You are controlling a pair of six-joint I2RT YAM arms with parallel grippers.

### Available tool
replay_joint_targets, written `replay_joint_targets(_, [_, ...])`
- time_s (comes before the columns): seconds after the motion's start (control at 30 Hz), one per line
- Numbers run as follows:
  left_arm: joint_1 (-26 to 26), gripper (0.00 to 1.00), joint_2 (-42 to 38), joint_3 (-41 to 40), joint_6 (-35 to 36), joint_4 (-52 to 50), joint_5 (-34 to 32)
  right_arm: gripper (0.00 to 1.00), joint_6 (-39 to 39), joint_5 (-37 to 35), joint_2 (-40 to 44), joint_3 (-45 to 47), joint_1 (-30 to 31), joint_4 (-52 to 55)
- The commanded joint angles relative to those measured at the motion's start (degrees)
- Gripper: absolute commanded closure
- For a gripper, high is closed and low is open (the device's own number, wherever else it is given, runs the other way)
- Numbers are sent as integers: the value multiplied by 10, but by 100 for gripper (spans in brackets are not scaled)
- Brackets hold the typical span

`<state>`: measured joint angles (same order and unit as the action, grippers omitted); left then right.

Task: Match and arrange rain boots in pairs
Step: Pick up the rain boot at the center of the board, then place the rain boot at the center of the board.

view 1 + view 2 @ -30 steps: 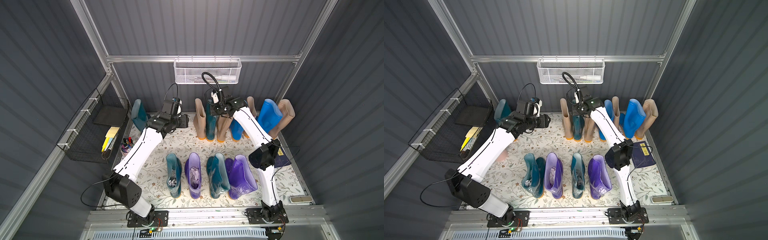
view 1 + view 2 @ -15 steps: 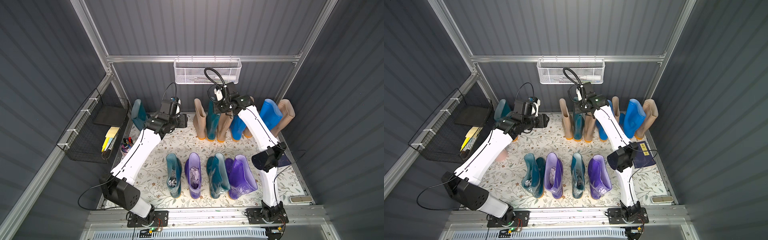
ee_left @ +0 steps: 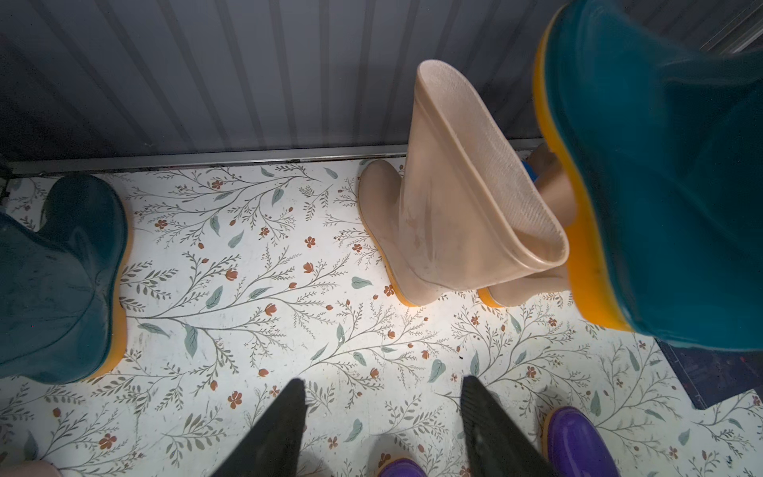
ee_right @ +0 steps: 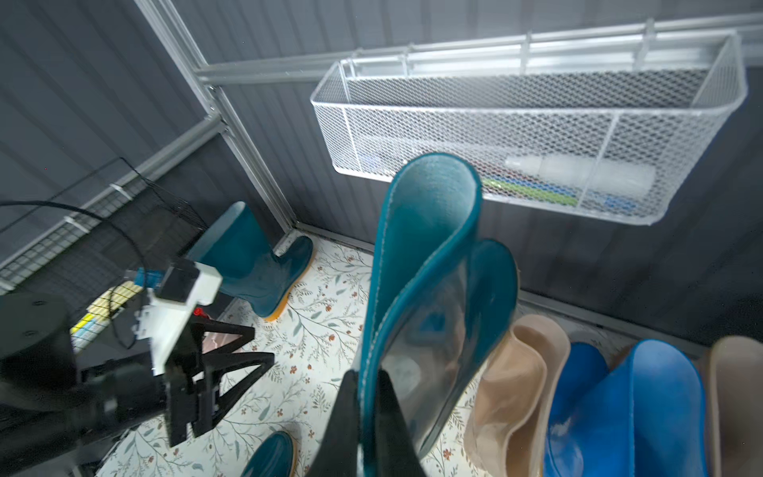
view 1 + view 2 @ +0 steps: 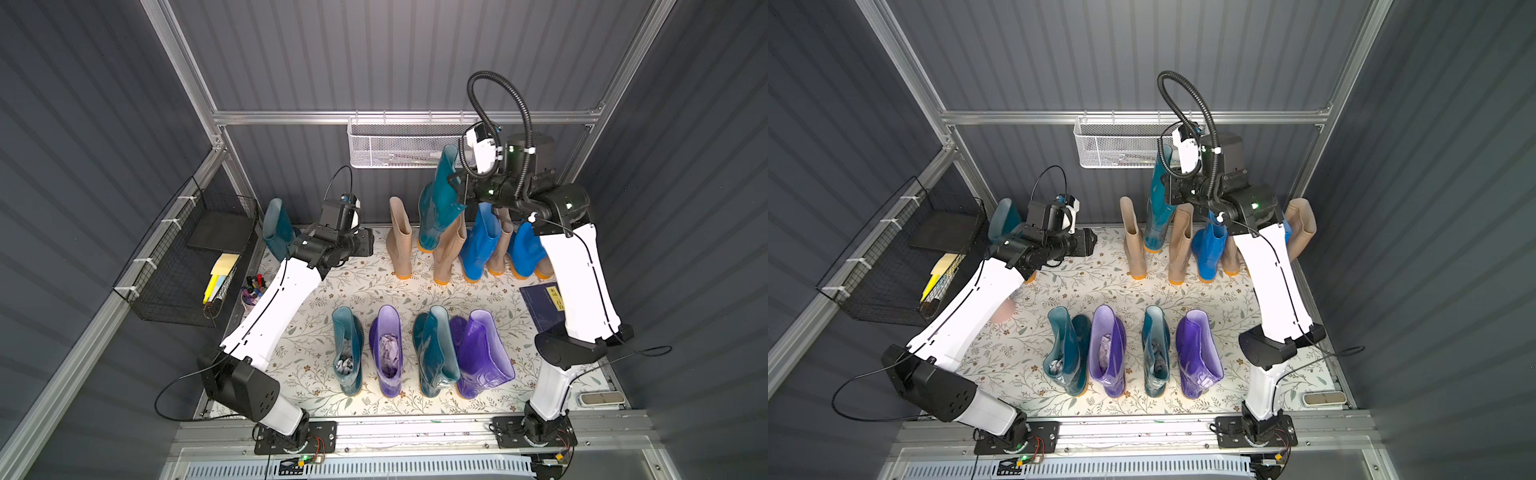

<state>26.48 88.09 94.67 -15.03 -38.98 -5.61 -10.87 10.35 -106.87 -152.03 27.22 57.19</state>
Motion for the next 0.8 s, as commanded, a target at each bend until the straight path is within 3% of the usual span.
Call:
replay_joint_targets(0.0, [2,38,-15,22,13,-22,-21,100,16,65,22,-20,12,-68])
replay_joint_targets(0.3, [2,38,-10,47,7,-69,-55,100,0,139,18,-51,55,-120])
replay_joint_targets(0.63, [0,37,-12,59,-16,-133,-144,100,-21,166,-11,-51,109,-193])
replay_joint_targets(0.77, [-17,37,-20,48,-24,-141,-142,100,-31,166,-40,-51,112,-203])
